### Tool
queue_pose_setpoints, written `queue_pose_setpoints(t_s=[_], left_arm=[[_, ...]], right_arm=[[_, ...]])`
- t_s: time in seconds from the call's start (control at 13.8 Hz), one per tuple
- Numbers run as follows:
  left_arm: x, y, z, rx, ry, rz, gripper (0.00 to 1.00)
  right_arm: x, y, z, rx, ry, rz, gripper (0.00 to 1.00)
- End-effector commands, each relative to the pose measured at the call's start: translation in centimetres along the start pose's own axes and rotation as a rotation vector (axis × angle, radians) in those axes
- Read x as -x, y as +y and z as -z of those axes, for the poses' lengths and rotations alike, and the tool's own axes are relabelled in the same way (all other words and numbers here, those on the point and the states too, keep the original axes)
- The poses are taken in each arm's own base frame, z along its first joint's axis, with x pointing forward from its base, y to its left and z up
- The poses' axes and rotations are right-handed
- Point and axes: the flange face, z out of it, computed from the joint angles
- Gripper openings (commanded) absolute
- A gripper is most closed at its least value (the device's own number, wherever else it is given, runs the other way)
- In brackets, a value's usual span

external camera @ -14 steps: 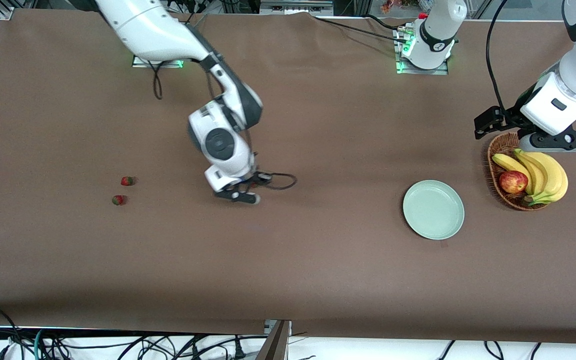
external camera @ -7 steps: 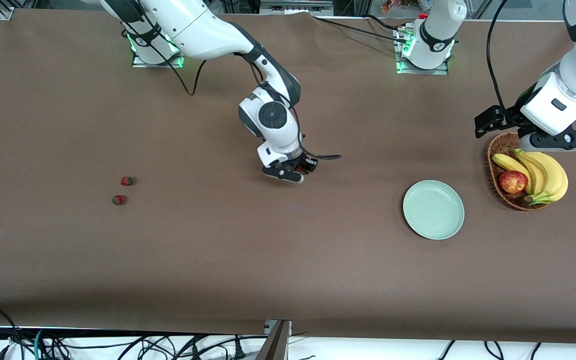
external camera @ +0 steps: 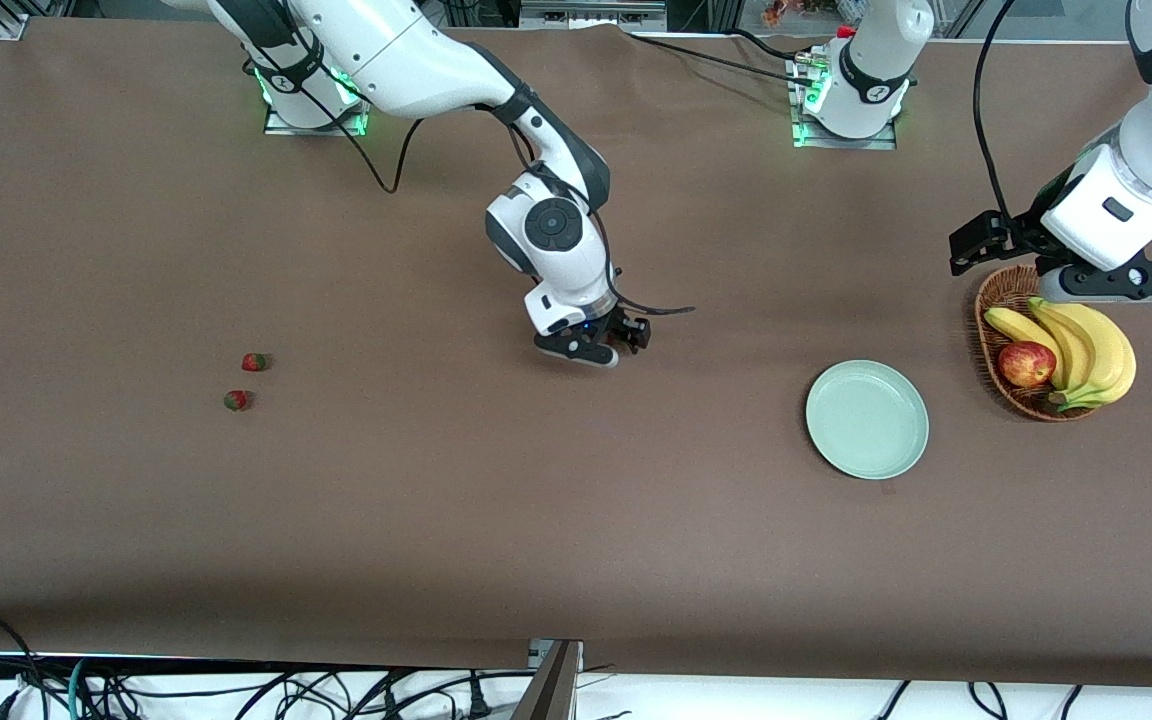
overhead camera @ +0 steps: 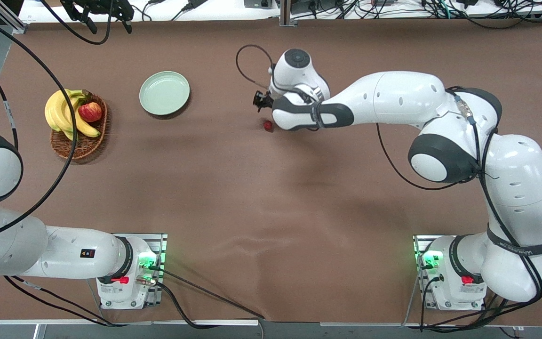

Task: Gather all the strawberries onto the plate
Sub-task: 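Carry the strawberry with the right gripper to mid-table and release it, then return the right gripper to the strawberries while the left gripper reaches mid-table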

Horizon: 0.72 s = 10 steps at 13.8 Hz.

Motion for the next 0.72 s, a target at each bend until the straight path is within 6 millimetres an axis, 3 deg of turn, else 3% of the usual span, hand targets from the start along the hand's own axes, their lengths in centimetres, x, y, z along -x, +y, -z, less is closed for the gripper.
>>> queue_pose_setpoints(t_s=[0.0, 0.29, 0.36, 0.51, 0.65], left_arm=[[0.2, 0.0, 0.2, -0.015, -0.022, 0.003, 1.00], [0.0, 0.5, -0.6, -0.018, -0.042, -0.002, 1.00], [0.0, 0.5, -0.9, -0.019, -0.060, -0.002, 1.00], [-0.4, 0.7, -2.1, -0.010, -0.091, -0.002, 1.00], [-1.3, 1.6, -4.4, -0.007, -0.135, -0.028, 1.00]], right_arm=[[-6.0, 2.1, 3.8, 0.042, -0.014, 0.037, 1.00], [-15.5, 9.9, 9.1, 0.190, -0.127, 0.181, 1.00], [-17.9, 12.7, 10.3, 0.224, -0.164, 0.199, 1.00], [-23.3, 20.0, 11.6, 0.301, -0.234, 0.188, 1.00], [-26.6, 25.5, 12.6, 0.320, -0.290, 0.217, 1.00]])
